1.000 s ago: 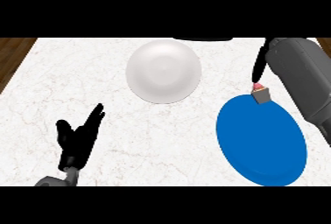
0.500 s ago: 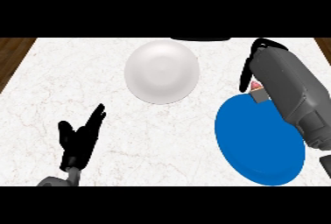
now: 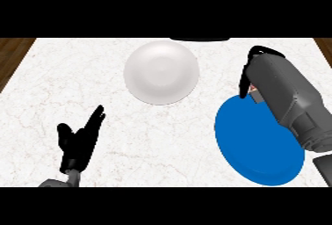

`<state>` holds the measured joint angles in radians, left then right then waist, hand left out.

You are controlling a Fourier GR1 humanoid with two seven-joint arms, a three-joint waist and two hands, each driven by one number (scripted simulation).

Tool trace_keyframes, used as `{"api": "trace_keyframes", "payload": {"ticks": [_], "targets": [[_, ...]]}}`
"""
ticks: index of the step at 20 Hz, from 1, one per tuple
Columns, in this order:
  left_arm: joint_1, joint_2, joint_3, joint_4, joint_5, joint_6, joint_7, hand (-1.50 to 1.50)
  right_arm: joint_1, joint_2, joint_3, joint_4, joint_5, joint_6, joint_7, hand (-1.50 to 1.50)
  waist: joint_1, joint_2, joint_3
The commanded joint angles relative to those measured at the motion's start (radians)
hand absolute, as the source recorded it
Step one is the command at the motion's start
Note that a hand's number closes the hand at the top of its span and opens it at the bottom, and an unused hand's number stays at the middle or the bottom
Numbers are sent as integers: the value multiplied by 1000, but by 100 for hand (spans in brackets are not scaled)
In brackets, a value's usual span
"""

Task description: Pick the cupcake from the plate and place it in the plate

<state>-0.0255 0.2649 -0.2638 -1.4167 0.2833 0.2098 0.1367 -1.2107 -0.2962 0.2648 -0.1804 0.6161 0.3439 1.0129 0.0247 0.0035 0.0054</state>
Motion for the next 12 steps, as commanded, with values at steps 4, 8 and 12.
{"api": "trace_keyframes", "payload": {"ticks": [4, 8, 12], "targets": [[-35, -16, -2, -6, -13, 5, 76, 0, 20, 14, 26, 54, 53, 10, 68, -150, -3, 5, -5], [30, -10, -5, -44, -16, -18, 49, 0, 22, 54, 2, 81, 44, -10, 101, -150, 5, 5, -5], [20, -13, 37, 27, -9, -47, 8, 0, 33, 47, -9, 74, 43, 22, 87, -150, -7, 2, -6]]}}
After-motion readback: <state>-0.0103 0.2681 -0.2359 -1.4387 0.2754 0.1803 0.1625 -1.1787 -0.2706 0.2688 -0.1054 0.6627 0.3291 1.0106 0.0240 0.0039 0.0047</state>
